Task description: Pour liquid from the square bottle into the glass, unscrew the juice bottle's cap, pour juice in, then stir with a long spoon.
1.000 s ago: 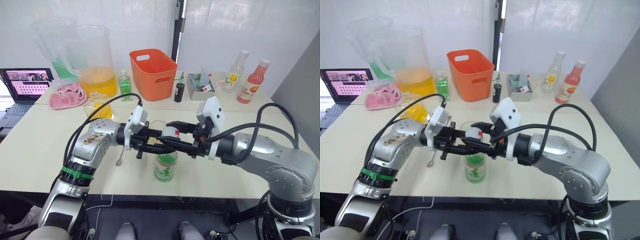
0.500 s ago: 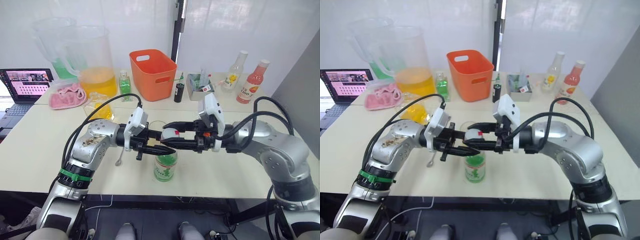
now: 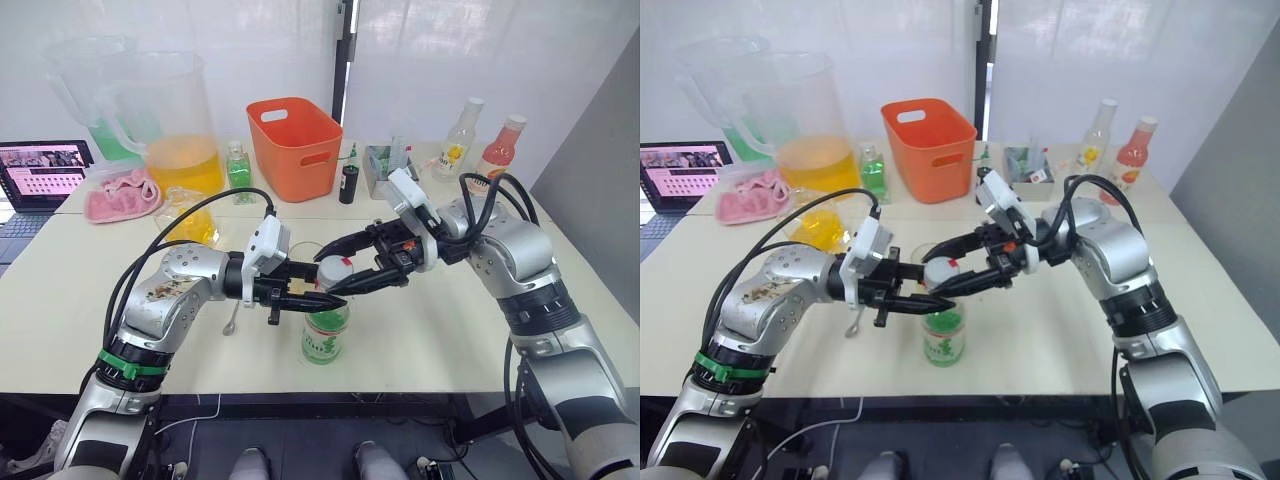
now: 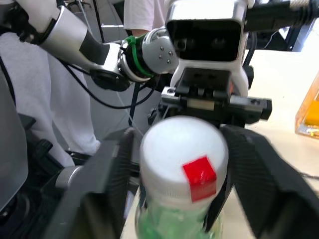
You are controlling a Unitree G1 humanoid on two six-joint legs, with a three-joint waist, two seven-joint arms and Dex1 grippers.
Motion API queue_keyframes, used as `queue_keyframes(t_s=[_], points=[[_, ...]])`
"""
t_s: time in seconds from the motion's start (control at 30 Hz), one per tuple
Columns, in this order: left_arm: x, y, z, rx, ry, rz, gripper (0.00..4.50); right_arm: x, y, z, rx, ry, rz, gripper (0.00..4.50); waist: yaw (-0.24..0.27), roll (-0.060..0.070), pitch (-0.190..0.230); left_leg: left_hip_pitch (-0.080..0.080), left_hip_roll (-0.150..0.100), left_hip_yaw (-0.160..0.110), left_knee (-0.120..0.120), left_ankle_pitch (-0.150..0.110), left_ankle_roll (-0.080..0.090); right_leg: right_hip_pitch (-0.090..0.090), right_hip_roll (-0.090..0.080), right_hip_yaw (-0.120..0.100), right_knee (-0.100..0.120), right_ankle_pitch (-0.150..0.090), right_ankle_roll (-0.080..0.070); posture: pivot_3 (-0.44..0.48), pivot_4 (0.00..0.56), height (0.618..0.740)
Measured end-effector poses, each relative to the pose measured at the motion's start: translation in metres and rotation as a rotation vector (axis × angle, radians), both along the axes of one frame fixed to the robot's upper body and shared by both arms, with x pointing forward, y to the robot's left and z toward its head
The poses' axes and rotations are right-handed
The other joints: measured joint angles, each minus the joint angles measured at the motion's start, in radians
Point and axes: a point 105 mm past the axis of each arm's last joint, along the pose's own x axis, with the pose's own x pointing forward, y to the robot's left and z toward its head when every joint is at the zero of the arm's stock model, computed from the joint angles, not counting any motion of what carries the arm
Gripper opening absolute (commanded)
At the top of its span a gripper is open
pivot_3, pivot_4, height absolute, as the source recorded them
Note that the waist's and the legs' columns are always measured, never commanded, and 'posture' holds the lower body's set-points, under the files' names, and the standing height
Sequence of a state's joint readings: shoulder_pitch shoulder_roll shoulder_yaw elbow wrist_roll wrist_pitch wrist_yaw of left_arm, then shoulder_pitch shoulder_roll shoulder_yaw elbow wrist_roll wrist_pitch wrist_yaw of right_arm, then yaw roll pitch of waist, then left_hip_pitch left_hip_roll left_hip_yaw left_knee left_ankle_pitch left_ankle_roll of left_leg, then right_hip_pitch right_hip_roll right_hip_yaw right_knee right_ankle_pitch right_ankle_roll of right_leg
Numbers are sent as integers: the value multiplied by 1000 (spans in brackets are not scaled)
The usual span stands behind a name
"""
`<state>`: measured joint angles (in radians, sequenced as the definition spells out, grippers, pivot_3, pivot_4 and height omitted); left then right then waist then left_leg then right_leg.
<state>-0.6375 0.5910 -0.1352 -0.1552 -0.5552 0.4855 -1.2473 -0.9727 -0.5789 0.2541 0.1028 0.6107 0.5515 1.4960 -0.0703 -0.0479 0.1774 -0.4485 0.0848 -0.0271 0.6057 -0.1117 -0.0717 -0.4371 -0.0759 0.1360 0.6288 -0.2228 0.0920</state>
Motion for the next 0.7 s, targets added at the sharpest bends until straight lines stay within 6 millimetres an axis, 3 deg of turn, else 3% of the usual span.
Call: queue_keyframes(t_s=[0.07, 0.2, 0.3, 0.5, 0.7], points=[[-1, 0, 0, 0, -2, 0, 1408, 0, -2, 4, 12, -11, -14, 4484, 0, 0, 0, 0, 0, 0, 0, 0, 0, 0, 0, 0, 0, 0, 0, 0, 150, 722], [-1, 2, 0, -6, 2, 5, 1408, -3, -16, 21, 100, -79, -135, 4484, 4, 0, 0, -2, 0, 0, 0, 0, 0, -1, 0, -1, 0, 0, 0, 0, 150, 722], [0, 3, 0, -5, 2, 11, 1408, -6, -19, 19, 116, -49, -180, 4484, -3, 0, 0, -2, 0, 0, 0, 0, 0, -2, 0, -1, 0, 0, 0, 0, 150, 722], [4, 7, -1, -32, 15, 11, 1408, -22, -19, -1, 193, 53, -469, 4484, 3, 0, 0, -3, 0, -1, 0, 0, 0, -2, -1, -1, 0, 0, -1, 0, 150, 722], [8, 6, -2, -50, 25, -1, 1408, -34, -12, -1, 201, 5, -636, 4484, 3, 0, 0, -2, 0, -2, 1, 0, 0, 0, -1, -1, -2, 0, -2, 0, 150, 722]])
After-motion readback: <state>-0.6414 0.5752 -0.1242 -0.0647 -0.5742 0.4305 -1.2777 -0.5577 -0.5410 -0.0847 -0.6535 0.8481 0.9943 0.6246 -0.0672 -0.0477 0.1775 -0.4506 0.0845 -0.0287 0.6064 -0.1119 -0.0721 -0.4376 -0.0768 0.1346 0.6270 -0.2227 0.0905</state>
